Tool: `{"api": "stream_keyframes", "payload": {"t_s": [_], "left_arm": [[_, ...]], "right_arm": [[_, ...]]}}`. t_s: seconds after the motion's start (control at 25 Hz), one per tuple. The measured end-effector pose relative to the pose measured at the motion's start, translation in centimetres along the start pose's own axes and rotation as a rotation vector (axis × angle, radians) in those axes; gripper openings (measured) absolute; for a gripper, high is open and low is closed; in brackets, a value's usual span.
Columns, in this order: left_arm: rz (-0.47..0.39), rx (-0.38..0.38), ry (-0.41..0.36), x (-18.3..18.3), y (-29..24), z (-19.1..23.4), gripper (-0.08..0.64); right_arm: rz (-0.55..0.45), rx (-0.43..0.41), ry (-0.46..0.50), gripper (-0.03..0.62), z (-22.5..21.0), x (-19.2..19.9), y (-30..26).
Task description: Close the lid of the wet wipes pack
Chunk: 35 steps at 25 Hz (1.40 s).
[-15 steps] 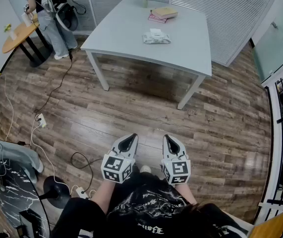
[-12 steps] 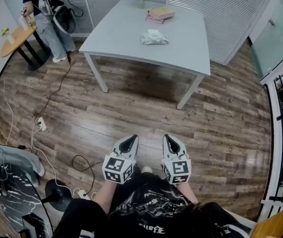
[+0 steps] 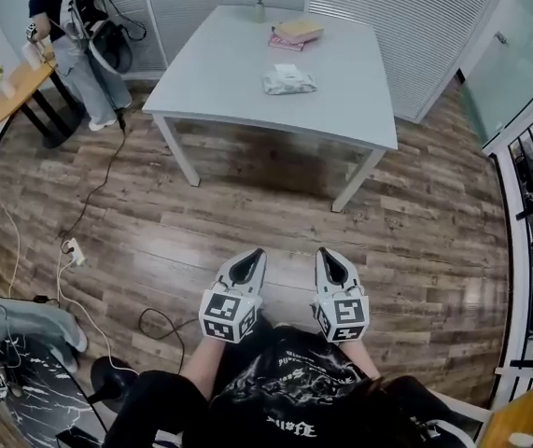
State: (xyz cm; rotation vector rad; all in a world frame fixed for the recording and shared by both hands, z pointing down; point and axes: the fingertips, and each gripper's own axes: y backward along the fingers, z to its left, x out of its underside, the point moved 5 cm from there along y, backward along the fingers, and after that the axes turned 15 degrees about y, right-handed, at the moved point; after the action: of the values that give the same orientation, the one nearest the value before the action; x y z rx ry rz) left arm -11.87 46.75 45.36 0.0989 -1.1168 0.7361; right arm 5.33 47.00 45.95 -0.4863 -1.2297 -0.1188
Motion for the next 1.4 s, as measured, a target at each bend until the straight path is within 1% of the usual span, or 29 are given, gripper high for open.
{"api": "stream_keyframes", "payload": {"t_s": [0.28,0.36,0.52,0.64,0.8,0.96,1.08,1.4], "left_arm": [[-0.01,0.036,-0.009,-3.0,-1.7,3.8,0.011],[-0.011,0.033,-0.014,-3.8,-2.2,4.9,0.01],[0.002,0.036,-0.026,-4.7,-2.5,6.8,0.01],[0.013,0.042,-0.032,-4.8,-2.6,7.4,0.011],[0.045,0.036,-0.032,-3.9,-3.0,7.6,0.011],[0.063,0.017,-0.028,-3.4,-4.2,7.4,0.011],[0.067,-0.004,-0.028,-3.7,-5.4,7.5,0.011],[0.025,-0.061,-0.005,-6.3,-11.0,7.1,0.011]], "right_arm": [[-0.011,0.048,0.002,-0.002,0.5,-2.0,-4.0],[-0.017,0.063,-0.004,-0.002,0.6,-2.5,-5.1],[0.001,0.063,-0.017,-0.002,1.8,-2.4,-6.3],[0.014,0.059,-0.042,-0.002,2.6,-2.0,-6.8],[0.031,0.059,-0.056,-0.002,2.8,-1.2,-7.2],[0.035,0.058,-0.1,-0.002,1.8,0.0,-8.1],[0.037,0.033,-0.119,-0.002,0.6,0.4,-9.4],[-0.012,-0.051,-0.086,-0.002,-5.1,-0.7,-14.6]]}}
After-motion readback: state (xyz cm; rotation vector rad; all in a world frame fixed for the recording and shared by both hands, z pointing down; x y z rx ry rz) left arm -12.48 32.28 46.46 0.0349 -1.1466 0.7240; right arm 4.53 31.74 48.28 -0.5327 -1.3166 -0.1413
